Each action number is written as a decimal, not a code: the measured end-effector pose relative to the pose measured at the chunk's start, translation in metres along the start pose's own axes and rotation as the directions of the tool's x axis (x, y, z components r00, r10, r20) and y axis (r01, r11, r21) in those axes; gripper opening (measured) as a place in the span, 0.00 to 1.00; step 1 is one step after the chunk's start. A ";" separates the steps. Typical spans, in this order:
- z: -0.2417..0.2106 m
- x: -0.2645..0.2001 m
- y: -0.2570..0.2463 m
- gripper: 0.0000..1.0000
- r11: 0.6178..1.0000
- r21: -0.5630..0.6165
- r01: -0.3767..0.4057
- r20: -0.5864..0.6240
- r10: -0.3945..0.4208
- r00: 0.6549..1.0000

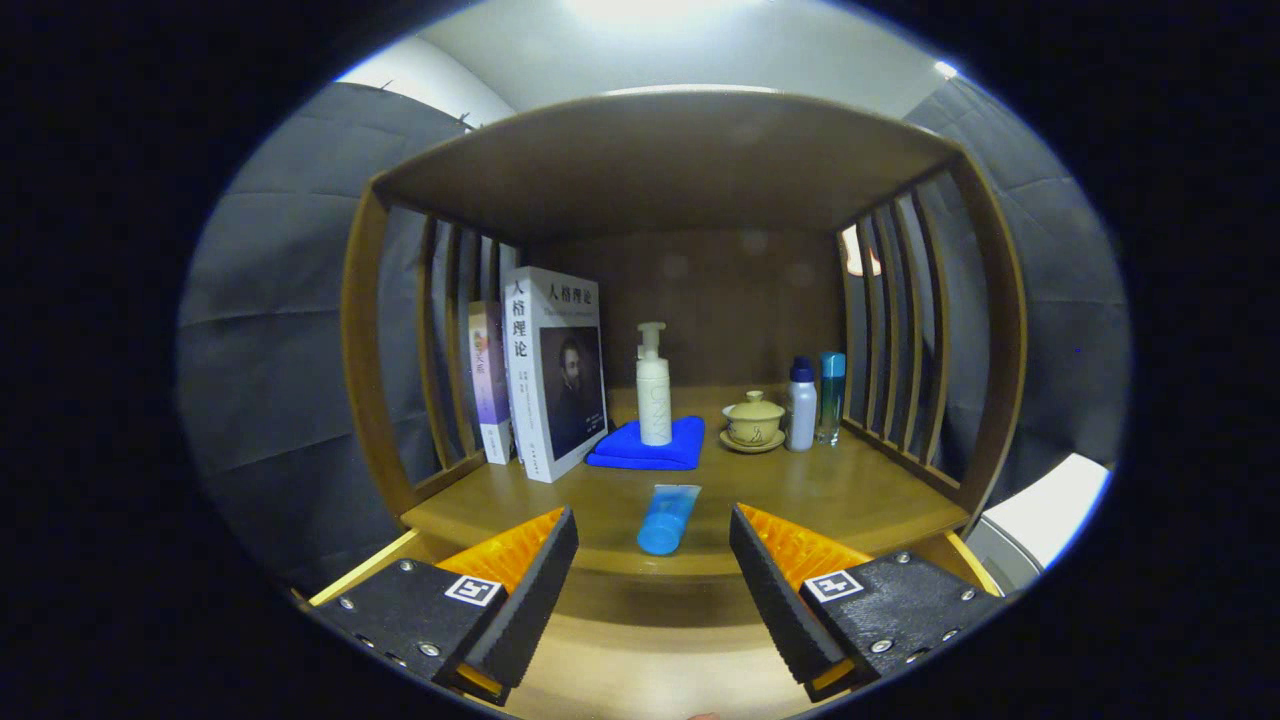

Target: Pull open the drawer, take out the items inside it, and place them on the countertop above the cabinet.

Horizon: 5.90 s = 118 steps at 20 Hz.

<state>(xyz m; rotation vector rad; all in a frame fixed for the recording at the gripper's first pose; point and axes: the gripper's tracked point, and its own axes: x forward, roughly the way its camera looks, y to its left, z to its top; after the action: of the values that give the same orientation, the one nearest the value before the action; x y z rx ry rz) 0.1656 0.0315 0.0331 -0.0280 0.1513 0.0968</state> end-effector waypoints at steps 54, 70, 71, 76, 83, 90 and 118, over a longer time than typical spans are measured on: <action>-0.170 -0.156 0.006 0.94 0.990 -0.104 0.093 -0.083 -0.102 0.991; -0.156 -0.094 0.004 0.96 0.988 -0.096 0.118 -0.069 -0.125 0.990; -0.151 -0.088 0.004 0.97 0.989 -0.093 0.118 -0.057 -0.123 0.991; -0.153 -0.063 0.002 0.96 0.990 -0.069 0.122 -0.088 -0.128 0.988; -0.151 -0.034 -0.001 0.97 0.990 -0.072 0.122 -0.100 -0.129 0.987; -0.149 -0.003 -0.004 0.97 0.990 -0.065 0.129 -0.110 -0.135 0.985; -0.090 -0.053 -0.020 0.95 0.996 0.023 0.085 -0.007 -0.085 0.996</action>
<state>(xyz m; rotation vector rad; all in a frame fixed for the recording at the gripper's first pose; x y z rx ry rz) 0.1022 0.0037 -0.0479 -0.0120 0.1573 0.0103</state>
